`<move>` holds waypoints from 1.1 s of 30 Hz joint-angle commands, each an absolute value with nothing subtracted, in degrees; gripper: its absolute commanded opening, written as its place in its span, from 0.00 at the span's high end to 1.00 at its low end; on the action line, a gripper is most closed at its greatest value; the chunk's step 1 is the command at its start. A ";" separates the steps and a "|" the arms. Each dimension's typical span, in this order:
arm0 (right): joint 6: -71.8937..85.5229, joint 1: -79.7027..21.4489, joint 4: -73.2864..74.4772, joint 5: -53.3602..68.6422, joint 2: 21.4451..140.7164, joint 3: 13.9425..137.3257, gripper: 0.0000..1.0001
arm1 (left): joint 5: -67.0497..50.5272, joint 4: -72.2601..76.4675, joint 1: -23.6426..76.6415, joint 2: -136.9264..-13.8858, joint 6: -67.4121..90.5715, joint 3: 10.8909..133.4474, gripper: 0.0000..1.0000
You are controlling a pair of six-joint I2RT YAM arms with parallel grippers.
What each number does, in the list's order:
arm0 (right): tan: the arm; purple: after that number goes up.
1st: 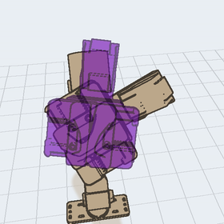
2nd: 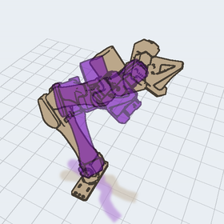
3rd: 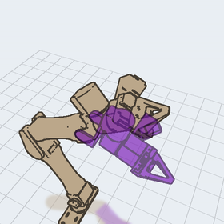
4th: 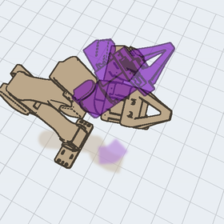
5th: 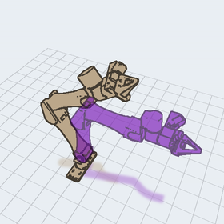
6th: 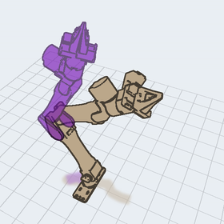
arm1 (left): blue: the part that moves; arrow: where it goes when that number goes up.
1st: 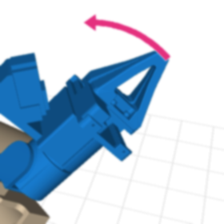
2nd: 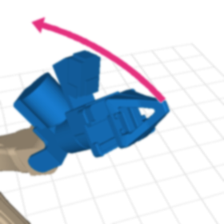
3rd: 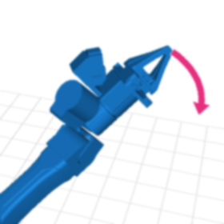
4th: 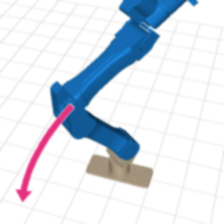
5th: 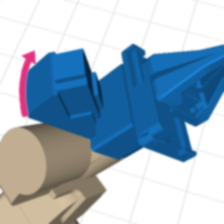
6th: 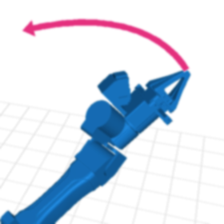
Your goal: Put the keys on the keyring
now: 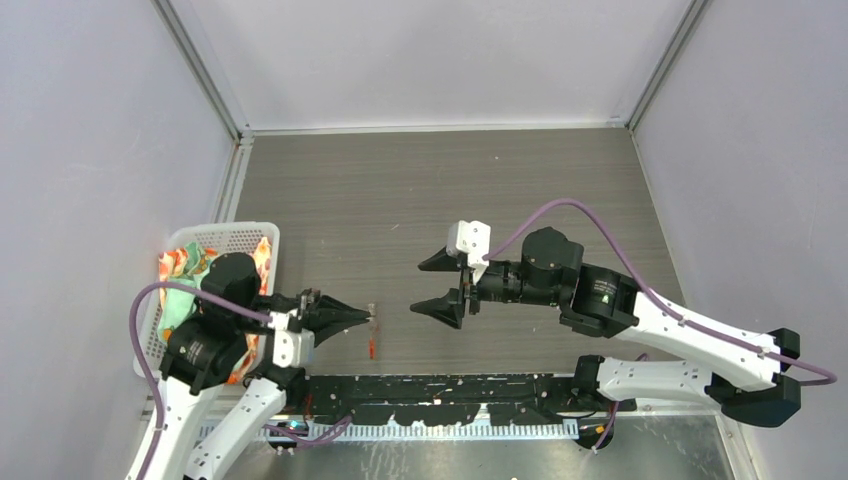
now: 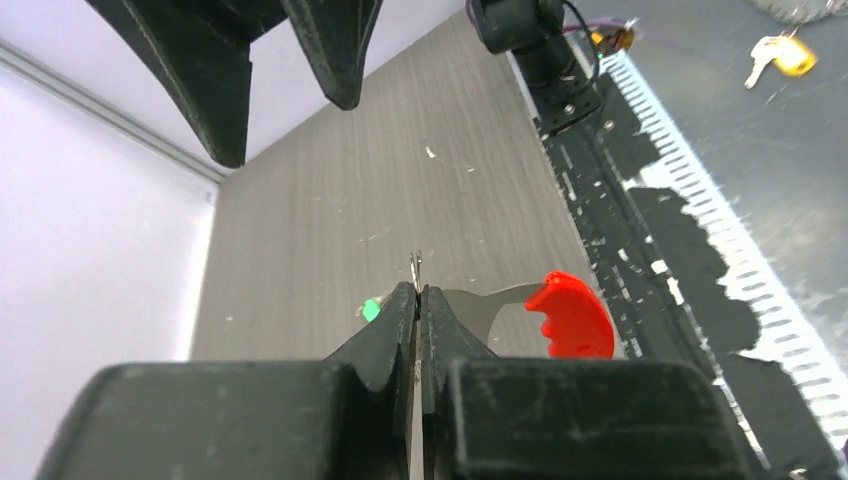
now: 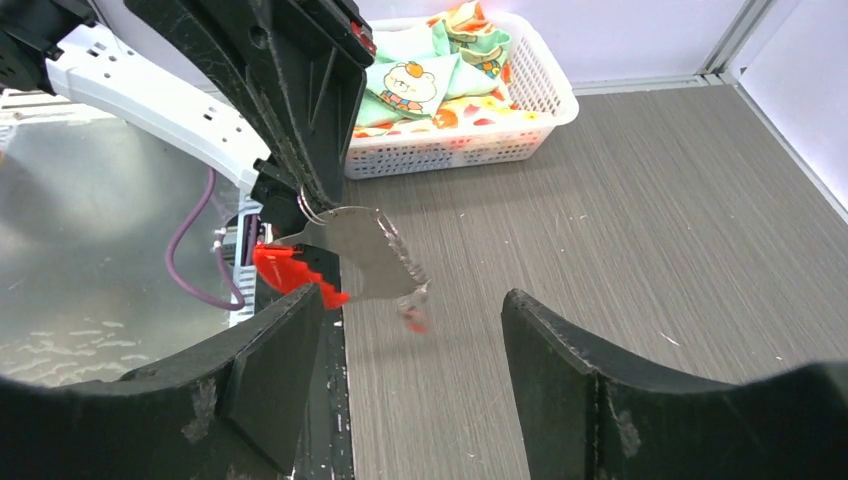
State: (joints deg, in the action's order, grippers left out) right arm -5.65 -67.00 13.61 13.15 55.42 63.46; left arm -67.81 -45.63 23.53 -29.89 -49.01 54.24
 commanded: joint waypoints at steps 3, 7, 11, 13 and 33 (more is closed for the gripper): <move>-5.67 -67.19 9.51 15.65 56.34 63.58 0.32 | -67.67 -51.33 23.73 -28.17 -67.95 52.98 1.00; -5.17 -67.15 9.33 17.31 57.86 64.04 0.33 | -67.52 -50.56 23.73 -29.36 -63.31 53.60 1.00; -5.09 -67.22 9.11 18.06 59.21 64.74 0.33 | -67.83 -46.51 23.73 -28.75 -57.15 52.36 1.00; -5.10 -67.24 8.38 19.00 59.86 65.00 0.33 | -66.85 -38.90 23.73 -27.81 -47.30 50.70 1.00; -4.31 -67.26 4.15 20.76 62.63 67.08 0.60 | -64.71 -17.04 23.73 -31.07 -9.71 50.27 1.00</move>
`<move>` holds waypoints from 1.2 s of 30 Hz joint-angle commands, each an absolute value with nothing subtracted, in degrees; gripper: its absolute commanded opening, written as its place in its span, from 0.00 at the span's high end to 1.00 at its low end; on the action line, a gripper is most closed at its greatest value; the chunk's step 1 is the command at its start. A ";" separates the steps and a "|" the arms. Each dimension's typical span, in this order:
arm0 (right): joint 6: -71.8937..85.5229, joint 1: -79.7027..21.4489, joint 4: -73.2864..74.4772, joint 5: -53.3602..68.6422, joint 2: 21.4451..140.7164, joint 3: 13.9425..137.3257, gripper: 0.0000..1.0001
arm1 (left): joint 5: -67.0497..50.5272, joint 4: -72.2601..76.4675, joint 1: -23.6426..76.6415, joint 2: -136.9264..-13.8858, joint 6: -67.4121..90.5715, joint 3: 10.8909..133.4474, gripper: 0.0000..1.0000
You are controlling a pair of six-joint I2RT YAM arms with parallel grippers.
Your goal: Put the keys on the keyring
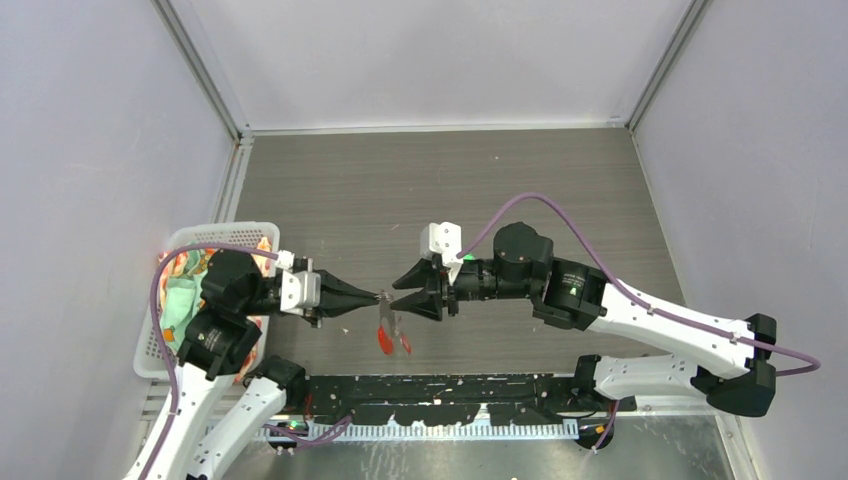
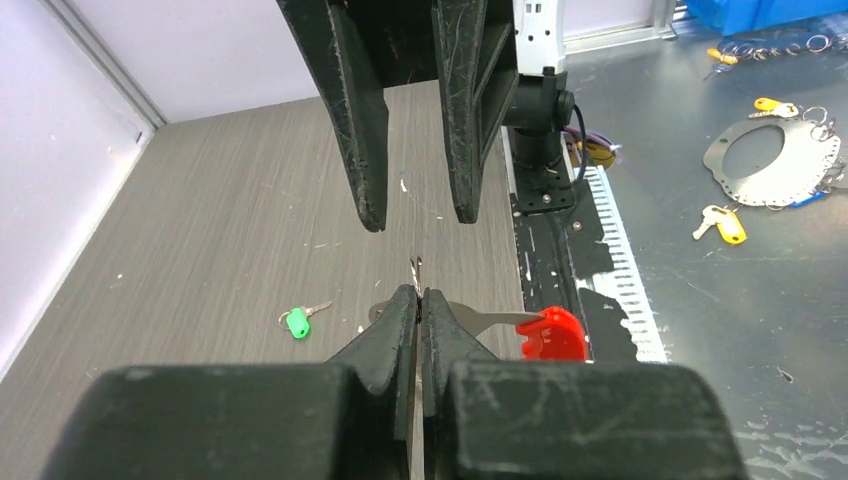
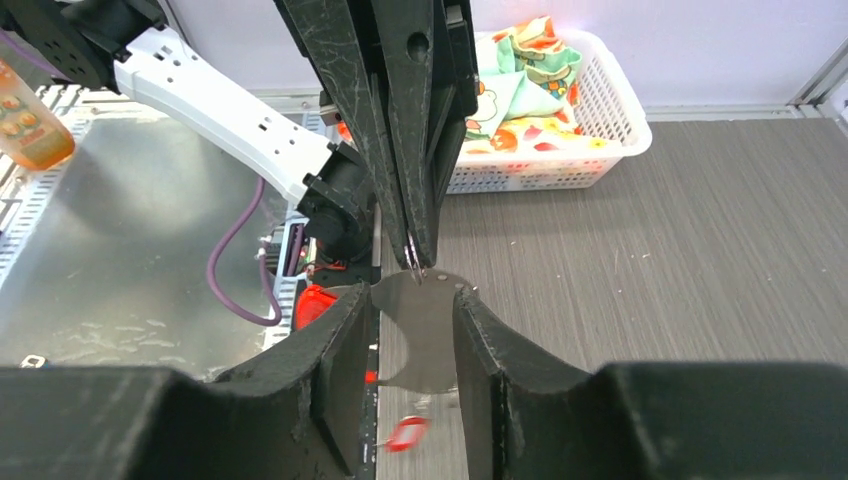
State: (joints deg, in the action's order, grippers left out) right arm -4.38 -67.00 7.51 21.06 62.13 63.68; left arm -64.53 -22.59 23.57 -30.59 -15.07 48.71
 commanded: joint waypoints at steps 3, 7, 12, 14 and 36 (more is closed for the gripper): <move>-3.88 -67.24 5.61 15.64 62.26 67.00 0.50 | -62.59 -15.57 23.73 -31.36 -6.24 50.14 1.00; -1.95 -66.12 8.14 0.68 60.24 64.51 0.33 | -55.87 -16.12 23.73 -31.68 -1.61 48.84 1.00; 1.68 -61.68 13.80 -13.74 57.48 59.83 0.14 | -54.35 -18.16 23.69 -31.38 -1.76 46.73 1.00; 2.75 -58.33 15.89 -15.83 57.02 56.84 0.13 | -54.74 -18.65 23.73 -30.78 -2.11 45.89 1.00; 7.65 -29.62 4.87 7.78 95.63 56.32 0.33 | -52.95 -23.42 23.73 -28.30 -4.09 44.39 1.00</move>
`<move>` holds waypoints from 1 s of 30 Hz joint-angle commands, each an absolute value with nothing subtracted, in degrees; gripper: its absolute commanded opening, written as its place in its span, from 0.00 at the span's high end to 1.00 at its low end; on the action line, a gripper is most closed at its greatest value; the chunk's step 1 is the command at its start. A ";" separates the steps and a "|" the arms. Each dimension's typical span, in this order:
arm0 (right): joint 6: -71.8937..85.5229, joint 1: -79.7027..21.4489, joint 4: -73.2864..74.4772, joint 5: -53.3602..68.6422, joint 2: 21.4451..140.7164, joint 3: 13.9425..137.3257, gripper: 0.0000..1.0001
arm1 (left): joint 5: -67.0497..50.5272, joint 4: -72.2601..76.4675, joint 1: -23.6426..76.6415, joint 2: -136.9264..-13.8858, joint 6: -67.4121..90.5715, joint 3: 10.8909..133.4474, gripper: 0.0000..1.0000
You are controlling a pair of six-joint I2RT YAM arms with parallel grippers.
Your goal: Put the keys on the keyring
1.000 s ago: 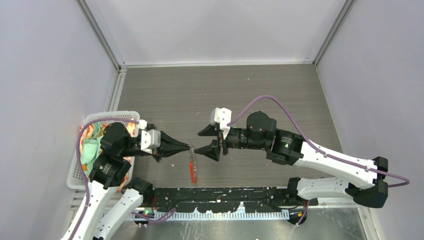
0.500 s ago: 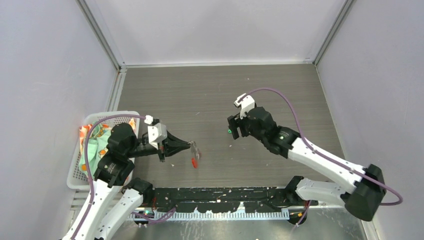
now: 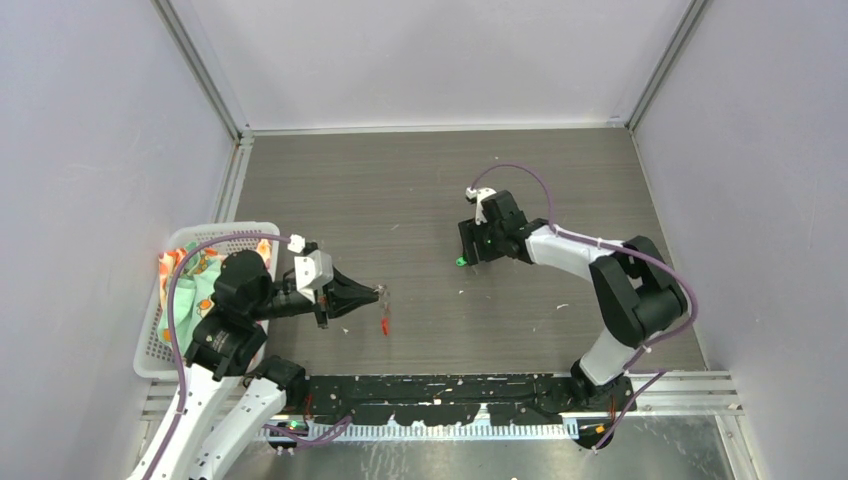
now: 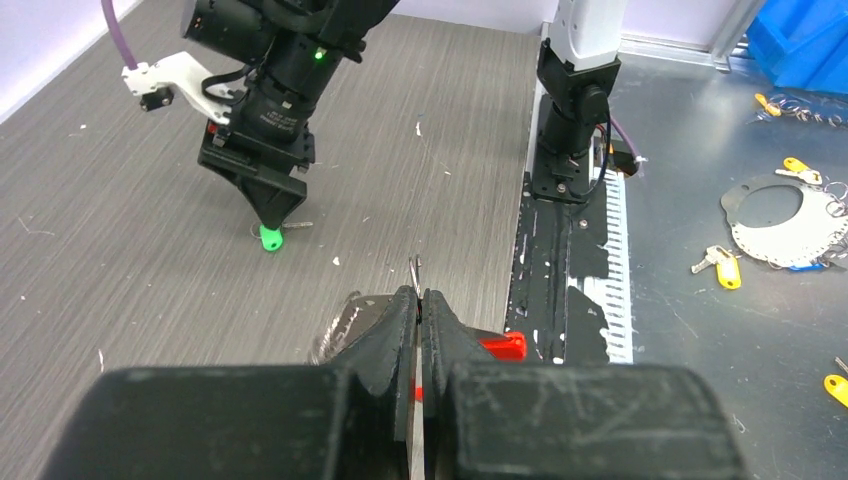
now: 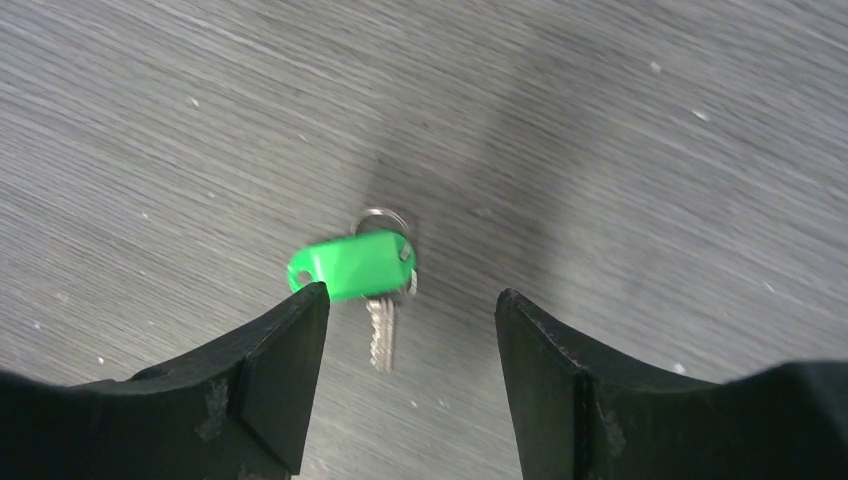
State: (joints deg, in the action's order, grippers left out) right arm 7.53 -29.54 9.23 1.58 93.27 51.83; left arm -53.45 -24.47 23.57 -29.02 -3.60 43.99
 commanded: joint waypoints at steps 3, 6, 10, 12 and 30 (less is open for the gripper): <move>7.64 -29.63 5.42 9.00 98.27 58.00 0.37 | -52.92 -23.13 23.73 -28.39 -3.98 44.38 1.00; 7.56 -29.68 6.70 8.89 99.34 59.08 0.40 | -52.76 -22.77 23.73 -28.43 -3.94 44.45 1.00; 8.11 -29.72 9.37 9.09 100.22 59.43 0.42 | -52.51 -22.55 23.73 -28.39 -4.39 44.65 1.00; 8.83 -30.08 9.54 9.30 100.09 58.40 0.43 | -52.35 -22.60 23.69 -28.37 -4.64 44.71 1.00; 11.34 -40.74 11.88 4.80 97.37 57.84 0.47 | -51.20 -22.56 23.72 -28.45 -5.09 45.18 1.00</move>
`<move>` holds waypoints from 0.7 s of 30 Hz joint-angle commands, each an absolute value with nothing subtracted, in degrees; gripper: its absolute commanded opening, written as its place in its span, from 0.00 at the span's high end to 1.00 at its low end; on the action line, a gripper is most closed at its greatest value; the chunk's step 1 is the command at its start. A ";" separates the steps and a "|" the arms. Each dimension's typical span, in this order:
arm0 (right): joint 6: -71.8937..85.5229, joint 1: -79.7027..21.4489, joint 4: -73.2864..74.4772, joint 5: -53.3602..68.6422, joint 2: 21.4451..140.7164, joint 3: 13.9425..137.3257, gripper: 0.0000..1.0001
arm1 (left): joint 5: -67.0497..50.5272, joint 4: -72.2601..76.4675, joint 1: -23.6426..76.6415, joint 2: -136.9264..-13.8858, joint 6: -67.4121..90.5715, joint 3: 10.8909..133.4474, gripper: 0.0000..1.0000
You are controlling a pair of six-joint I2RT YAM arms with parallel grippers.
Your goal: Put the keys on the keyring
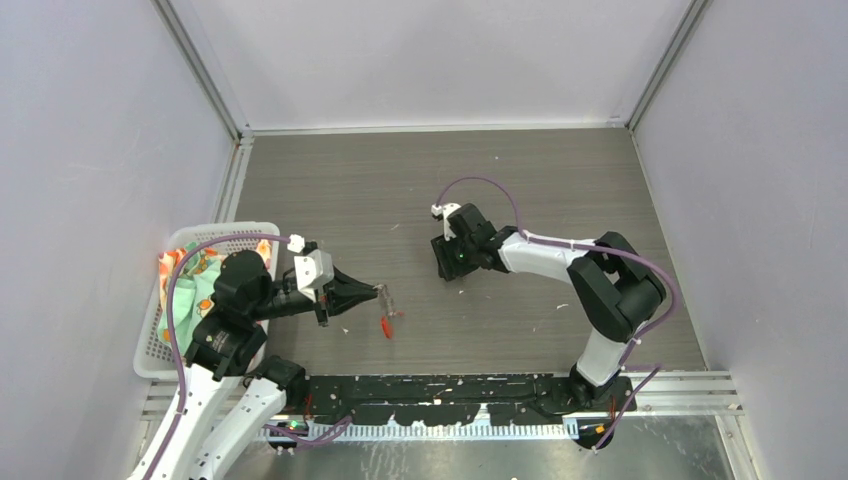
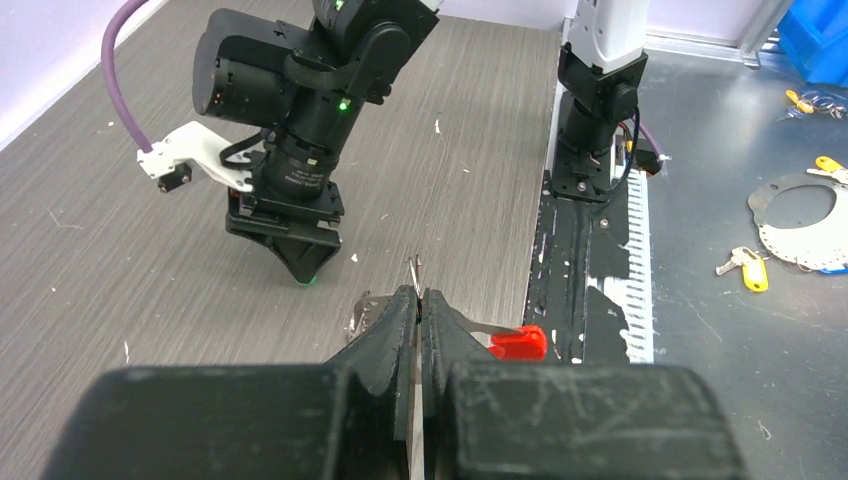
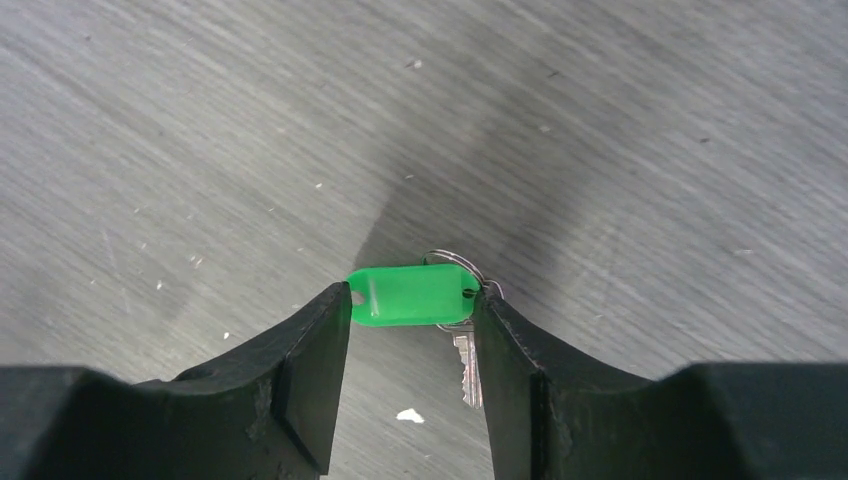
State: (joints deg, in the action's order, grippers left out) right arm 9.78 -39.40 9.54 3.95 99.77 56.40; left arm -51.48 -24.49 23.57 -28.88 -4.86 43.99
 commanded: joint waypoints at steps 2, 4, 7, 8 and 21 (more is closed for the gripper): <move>11.70 -40.76 12.52 6.18 95.39 58.87 0.48 | -51.09 -22.76 23.73 -28.13 -5.26 45.09 1.00; 11.54 -40.51 12.34 7.09 92.72 59.05 0.49 | -50.98 -22.95 23.73 -27.95 -5.27 45.25 1.00; 9.81 -38.62 12.52 8.16 89.72 59.24 0.49 | -50.84 -22.94 23.73 -28.04 -5.19 45.56 1.00; 8.71 -37.94 12.44 8.34 89.11 59.05 0.49 | -50.81 -22.96 23.73 -28.17 -5.19 45.61 1.00; -1.59 -33.73 15.95 23.33 98.73 62.20 0.45 | -50.19 -23.58 23.69 -29.33 -6.20 46.66 1.00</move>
State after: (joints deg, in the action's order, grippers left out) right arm 1.80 -33.54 14.52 16.32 96.68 59.90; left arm -50.46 -24.69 23.57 -28.84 -5.17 44.03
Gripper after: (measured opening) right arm 0.546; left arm 0.019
